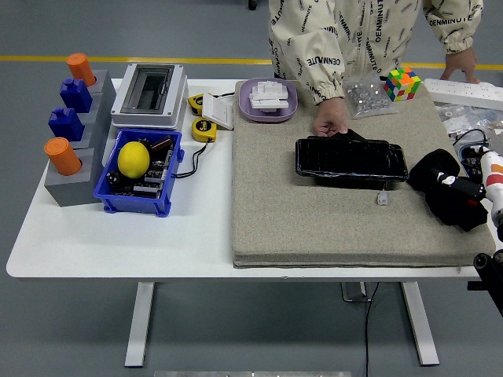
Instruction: Pick the rag up,wipe the panel,place it on the desk
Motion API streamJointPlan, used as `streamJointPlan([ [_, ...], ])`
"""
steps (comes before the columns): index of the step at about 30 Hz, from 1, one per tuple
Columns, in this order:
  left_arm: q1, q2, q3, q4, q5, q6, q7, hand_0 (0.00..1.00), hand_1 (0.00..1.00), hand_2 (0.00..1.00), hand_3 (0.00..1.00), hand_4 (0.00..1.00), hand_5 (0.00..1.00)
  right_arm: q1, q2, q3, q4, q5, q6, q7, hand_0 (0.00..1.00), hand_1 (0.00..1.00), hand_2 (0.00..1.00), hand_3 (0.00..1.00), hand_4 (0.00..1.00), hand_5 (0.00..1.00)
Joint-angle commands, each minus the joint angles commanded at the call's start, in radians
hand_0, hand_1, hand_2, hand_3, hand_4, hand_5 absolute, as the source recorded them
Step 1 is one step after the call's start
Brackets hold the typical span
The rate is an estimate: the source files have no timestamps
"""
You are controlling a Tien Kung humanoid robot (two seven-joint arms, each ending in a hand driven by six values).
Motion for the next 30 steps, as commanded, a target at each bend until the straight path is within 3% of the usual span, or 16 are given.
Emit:
streamJointPlan([
  [30,-0.001,-0.007,0.014,0.002,-0.010,0.000,0.000,0.603,0.636,0.637,0.562,0.630,0.447,0.057,0.021,-0.062,-0.123,0.050,-0.007,0.029,0.778,0.754,0.807,0.810,0.998,0.753],
])
